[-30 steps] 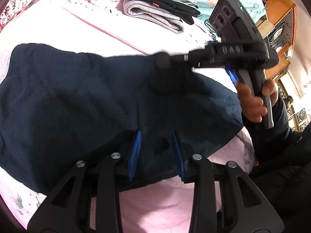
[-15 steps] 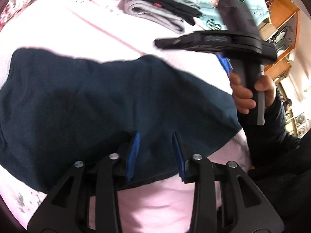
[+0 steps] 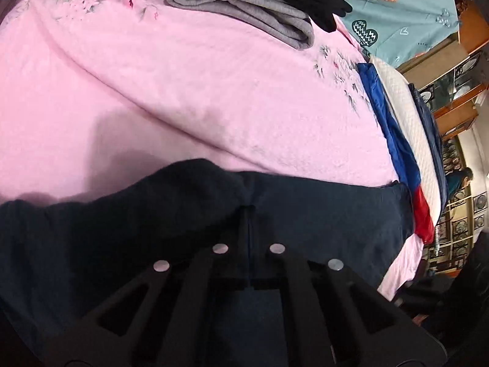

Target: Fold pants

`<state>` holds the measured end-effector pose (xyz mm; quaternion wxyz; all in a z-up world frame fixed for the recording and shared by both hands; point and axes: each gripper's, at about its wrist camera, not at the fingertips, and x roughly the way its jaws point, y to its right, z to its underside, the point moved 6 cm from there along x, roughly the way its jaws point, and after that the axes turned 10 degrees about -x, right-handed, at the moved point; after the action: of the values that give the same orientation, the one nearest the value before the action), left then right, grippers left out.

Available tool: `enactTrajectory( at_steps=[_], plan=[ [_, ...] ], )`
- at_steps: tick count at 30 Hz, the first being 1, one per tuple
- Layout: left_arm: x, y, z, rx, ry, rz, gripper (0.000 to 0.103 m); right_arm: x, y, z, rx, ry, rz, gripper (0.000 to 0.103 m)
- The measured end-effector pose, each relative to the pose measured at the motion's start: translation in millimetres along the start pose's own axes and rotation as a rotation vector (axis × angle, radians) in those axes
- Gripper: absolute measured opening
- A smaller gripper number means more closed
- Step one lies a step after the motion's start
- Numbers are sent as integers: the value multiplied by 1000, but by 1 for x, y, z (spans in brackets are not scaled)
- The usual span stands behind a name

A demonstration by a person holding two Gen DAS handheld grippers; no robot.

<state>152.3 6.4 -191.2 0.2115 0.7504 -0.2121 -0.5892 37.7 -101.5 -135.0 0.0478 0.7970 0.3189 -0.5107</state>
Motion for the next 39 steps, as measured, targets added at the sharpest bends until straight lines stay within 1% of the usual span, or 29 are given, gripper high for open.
enactTrajectory(
  at_steps=[2,3,4,5,6,8,9,11,12,13,14,16,17,18,19,20,21,22,23,24,25,26,27,29,31,34,36,39],
  plan=[
    [0,-6,-3,-21,-16,38,3,7,-2,1,18,-11,-18,16],
    [1,-10,-4,-41,-24,70,3,10,-3,2,22,-27,-23,16],
    [2,-12,-6,-56,-31,94,3,15,-4,2,25,-53,-23,16],
    [1,-14,-5,-68,-38,115,3,25,-5,8,29,-103,-27,16],
    [1,-16,-6,-77,-45,129,3,29,-7,10,31,-111,-23,17],
    [1,-16,-3,-76,-47,132,3,27,-9,8,31,-101,-13,18],
    [0,-15,-3,-71,-44,130,3,23,-8,7,42,-88,-22,21],
    [3,-6,-1,-44,-24,107,3,1,6,3,104,-10,-20,48],
    [3,-4,0,-29,-15,94,3,-16,20,3,149,45,1,52],
    [1,-2,1,-14,-3,80,3,-39,42,6,214,103,42,53],
    [-1,1,3,5,11,66,3,-56,60,13,268,133,80,58],
    [-6,9,6,51,48,45,12,-93,104,37,401,191,162,59],
    [-11,14,9,79,72,44,25,-113,126,55,474,213,204,59],
    [-17,16,11,91,89,51,32,-113,126,55,474,213,204,59],
    [-24,18,14,100,116,50,39,-127,143,71,527,228,236,59],
    [-35,21,20,107,157,45,41,-145,161,92,587,245,276,59],
    [-41,22,25,110,168,51,45,-163,177,115,650,260,320,59],
    [-47,24,34,106,164,55,45,-177,192,136,698,266,351,65],
    [-50,24,40,97,158,54,45,-184,202,150,723,265,358,75],
    [-52,24,51,83,142,59,45,-190,217,168,759,259,354,76],
    [-52,23,58,76,125,65,45,-191,224,175,774,250,346,76],
    [-52,22,62,74,115,64,45,-190,235,183,777,236,317,76],
    [-50,20,68,68,103,47,45,-188,247,187,772,231,276,76],
    [-49,10,76,46,87,-3,45,-179,258,186,769,226,189,76],
    [-51,0,82,19,87,-17,45,-174,268,190,759,200,158,76],
    [-54,-10,84,-27,90,-19,45,-159,278,190,738,135,155,76],
    [-54,-14,84,-52,93,-18,45,-152,282,188,720,117,131,76],
    [-54,-17,83,-69,90,-14,45,-147,281,178,694,145,27,76]
  ],
)
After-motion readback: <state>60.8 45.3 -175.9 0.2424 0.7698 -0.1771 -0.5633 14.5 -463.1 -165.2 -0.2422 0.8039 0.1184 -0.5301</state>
